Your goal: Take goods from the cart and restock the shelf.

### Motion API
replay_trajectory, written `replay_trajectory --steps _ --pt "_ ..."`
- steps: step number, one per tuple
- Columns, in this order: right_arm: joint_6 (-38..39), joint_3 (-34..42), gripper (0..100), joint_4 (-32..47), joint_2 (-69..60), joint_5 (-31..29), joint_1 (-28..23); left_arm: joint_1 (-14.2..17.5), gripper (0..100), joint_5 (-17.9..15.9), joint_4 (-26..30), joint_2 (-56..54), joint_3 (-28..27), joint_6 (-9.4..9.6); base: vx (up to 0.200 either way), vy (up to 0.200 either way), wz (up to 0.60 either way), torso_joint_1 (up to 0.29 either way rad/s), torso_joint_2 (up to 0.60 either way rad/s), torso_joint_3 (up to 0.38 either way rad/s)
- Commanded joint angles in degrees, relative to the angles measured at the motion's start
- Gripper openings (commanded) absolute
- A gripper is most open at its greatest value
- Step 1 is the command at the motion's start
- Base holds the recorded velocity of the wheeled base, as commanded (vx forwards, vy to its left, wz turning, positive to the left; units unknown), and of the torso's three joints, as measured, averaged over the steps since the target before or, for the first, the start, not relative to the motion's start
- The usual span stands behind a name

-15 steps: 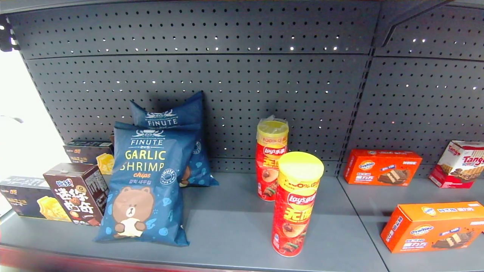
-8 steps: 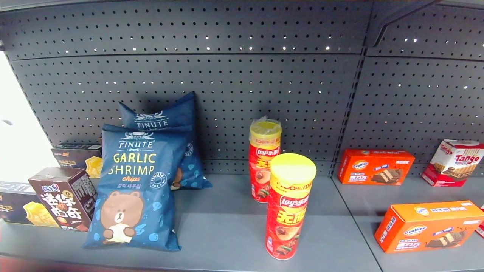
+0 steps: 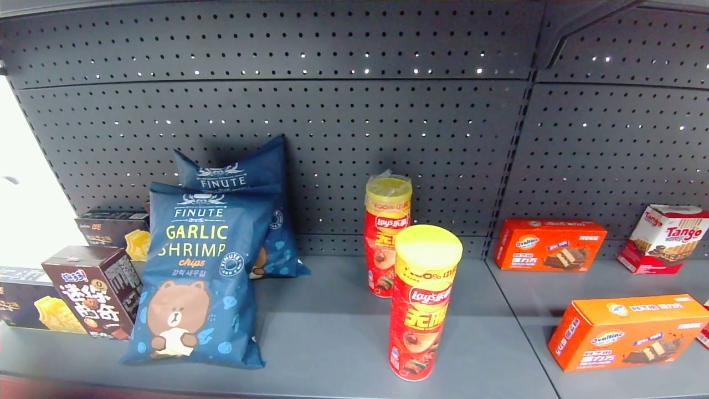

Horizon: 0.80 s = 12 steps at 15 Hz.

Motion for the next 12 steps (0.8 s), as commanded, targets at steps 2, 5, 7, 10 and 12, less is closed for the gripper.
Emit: replay_trajectory --steps 2,5,7,10,12 --pt "-3.85 -21.02 100 1.68 23.37 5.52 7.56 -0.01 100 0.04 -0.07 0.41 -0.15 0.03 0.000 0.000 0.00 0.000 0.00 0.000" --pt "-10.10 -25.33 100 -3.15 42.79 7.90 15.03 -0.45 100 -0.31 -0.16 1.99 -0.59 0.03 0.000 0.000 0.00 0.000 0.00 0.000" --pt "-10.18 -25.41 100 -8.25 51.76 7.98 18.64 -0.45 100 -0.31 -0.16 2.95 -0.59 0.03 0.000 0.000 0.00 0.000 0.00 0.000" --pt "-10.18 -27.08 100 -9.48 61.07 7.81 23.56 -0.89 100 -0.49 -0.34 5.68 -1.55 0.03 0.000 0.000 0.00 0.000 0.00 0.000" --pt "-10.10 -27.17 100 -9.48 64.33 6.93 27.69 -2.03 100 -0.49 -0.34 6.82 -1.64 -0.23 0.000 0.000 0.00 0.000 0.00 0.000"
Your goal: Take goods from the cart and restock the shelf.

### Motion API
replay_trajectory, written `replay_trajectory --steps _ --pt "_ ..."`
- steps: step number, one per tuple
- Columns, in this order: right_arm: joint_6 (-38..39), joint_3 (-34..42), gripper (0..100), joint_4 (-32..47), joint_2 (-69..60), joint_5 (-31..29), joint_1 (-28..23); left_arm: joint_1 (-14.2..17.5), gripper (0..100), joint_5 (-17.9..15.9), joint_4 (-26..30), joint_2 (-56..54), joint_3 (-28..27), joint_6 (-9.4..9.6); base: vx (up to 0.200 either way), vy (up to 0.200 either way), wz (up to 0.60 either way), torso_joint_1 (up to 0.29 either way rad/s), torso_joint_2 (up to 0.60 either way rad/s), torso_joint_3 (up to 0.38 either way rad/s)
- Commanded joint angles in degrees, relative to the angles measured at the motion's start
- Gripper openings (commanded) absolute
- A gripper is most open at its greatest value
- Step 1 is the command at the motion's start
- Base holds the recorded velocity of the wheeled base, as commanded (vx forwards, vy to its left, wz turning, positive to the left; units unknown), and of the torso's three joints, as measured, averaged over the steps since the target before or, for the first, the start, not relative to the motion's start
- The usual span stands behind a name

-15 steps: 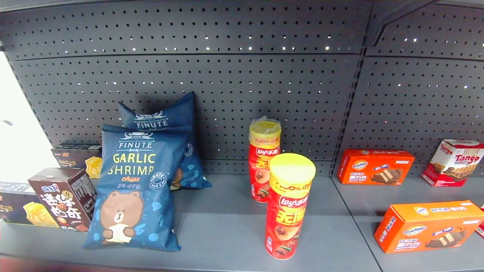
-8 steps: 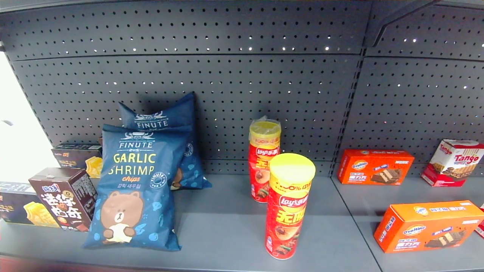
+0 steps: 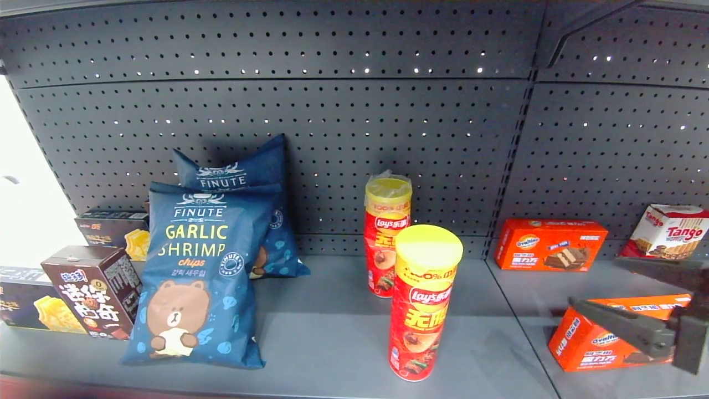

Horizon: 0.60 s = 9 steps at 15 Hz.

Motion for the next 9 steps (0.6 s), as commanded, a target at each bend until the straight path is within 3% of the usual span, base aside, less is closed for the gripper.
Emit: replay_trajectory --steps 1,3,9 --pt "-0.09 -0.73 100 -0.36 8.33 -1.01 4.67 -0.71 100 0.04 -0.01 1.84 0.02 -0.31 0.000 0.000 0.00 0.000 0.00 0.000" --pt "-0.09 -0.73 100 -0.36 11.40 -1.89 6.95 -1.06 100 -0.05 0.08 1.93 0.46 -1.54 0.000 0.000 0.00 0.000 0.00 0.000" --pt "-0.09 -5.47 100 -0.45 20.02 -3.03 10.03 -1.59 100 -0.05 0.08 2.72 0.55 -2.60 0.000 0.000 0.00 0.000 0.00 0.000"
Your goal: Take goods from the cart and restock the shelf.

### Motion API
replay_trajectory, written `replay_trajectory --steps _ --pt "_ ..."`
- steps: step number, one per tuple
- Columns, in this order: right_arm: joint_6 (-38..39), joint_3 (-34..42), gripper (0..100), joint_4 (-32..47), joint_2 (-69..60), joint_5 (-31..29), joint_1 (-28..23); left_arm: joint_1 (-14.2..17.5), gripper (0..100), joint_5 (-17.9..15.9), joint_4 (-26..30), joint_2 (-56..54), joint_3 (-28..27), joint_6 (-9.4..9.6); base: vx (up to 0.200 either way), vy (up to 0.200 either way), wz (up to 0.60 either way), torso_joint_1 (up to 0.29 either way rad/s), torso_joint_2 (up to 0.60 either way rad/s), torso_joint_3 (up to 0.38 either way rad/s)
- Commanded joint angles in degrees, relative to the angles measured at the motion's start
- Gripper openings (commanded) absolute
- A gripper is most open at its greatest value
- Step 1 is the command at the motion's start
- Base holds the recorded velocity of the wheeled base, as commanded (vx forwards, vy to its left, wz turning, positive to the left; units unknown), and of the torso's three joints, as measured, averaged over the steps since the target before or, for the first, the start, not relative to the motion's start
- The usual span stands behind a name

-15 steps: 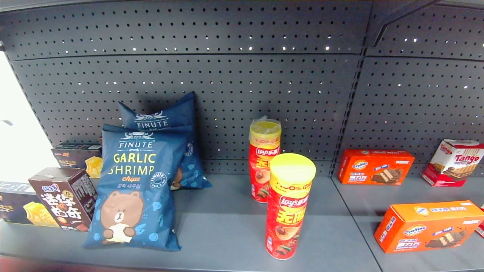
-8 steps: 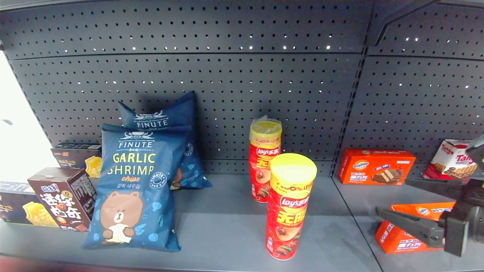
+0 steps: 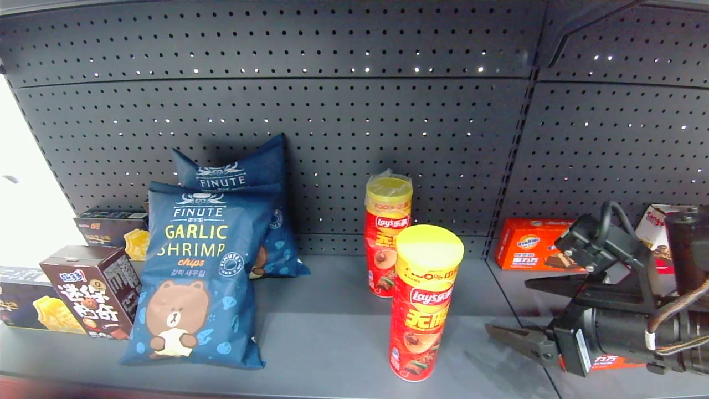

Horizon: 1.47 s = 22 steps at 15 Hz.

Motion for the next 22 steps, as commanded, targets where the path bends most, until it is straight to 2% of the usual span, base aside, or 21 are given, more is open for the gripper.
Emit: replay_trajectory --steps 1,3,13,16,22 --pt "-0.01 -1.43 100 -0.01 3.61 -0.24 0.85 -0.44 100 0.06 -0.03 0.46 0.05 -0.30 0.000 0.000 0.00 0.000 0.00 0.000" --pt "-0.01 -2.92 100 -0.01 6.33 -0.77 1.47 -0.88 100 0.15 -0.03 0.37 0.05 -1.00 0.000 0.000 0.00 0.000 0.00 0.000" --pt "-0.01 -5.65 100 -0.27 11.17 -0.95 2.61 -0.88 100 0.15 -0.03 0.20 1.63 -1.09 0.000 0.000 0.00 0.000 0.00 0.000" --pt "-0.01 -5.74 100 -0.27 11.52 -0.95 2.96 -0.88 100 0.15 -0.03 0.20 1.98 -2.06 0.000 0.000 0.00 0.000 0.00 0.000" --pt "-0.01 -5.83 100 -0.27 12.13 -0.95 3.23 -0.97 100 0.15 -0.03 0.11 3.12 -2.15 0.000 0.000 0.00 0.000 0.00 0.000"
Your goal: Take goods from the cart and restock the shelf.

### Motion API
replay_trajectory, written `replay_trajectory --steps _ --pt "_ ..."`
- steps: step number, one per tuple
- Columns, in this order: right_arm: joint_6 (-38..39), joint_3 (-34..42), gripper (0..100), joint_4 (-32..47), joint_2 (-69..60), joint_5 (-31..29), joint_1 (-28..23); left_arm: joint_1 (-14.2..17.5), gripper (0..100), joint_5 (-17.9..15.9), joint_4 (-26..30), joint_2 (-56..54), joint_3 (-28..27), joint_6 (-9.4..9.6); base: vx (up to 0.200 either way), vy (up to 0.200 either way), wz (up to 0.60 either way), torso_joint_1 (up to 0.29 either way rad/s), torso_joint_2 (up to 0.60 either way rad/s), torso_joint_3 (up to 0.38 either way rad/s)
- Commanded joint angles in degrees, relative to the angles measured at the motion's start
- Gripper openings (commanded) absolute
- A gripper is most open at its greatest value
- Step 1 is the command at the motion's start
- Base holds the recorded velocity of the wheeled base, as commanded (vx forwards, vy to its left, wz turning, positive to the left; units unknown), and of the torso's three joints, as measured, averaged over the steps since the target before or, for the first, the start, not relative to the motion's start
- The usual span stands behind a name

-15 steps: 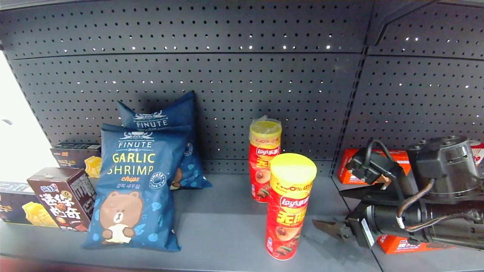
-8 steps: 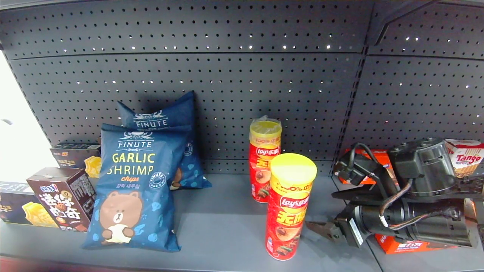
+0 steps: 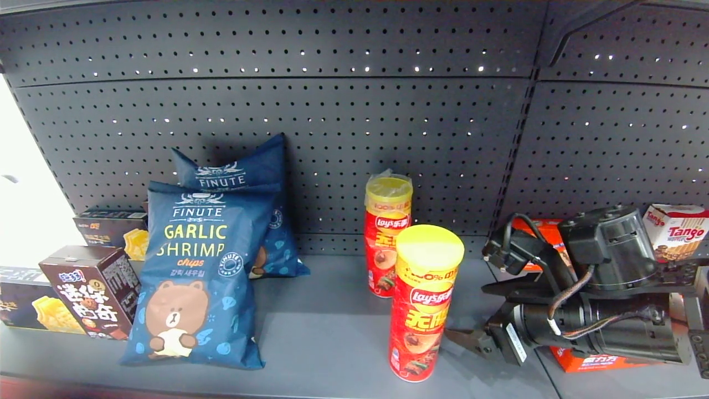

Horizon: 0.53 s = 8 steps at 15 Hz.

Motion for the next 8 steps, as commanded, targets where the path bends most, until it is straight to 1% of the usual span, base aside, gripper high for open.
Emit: replay_trajectory --steps 1,8 --pt "-0.01 -0.05 100 -0.02 0.25 0.02 0.12 0.00 100 0.01 0.00 0.00 0.06 0.01 0.000 0.000 0.00 0.000 0.00 0.000" --pt "-0.01 -1.19 100 -0.02 1.30 -0.07 0.82 0.00 100 0.01 0.00 -0.62 0.33 -0.08 0.000 0.000 0.00 0.000 0.00 0.000"
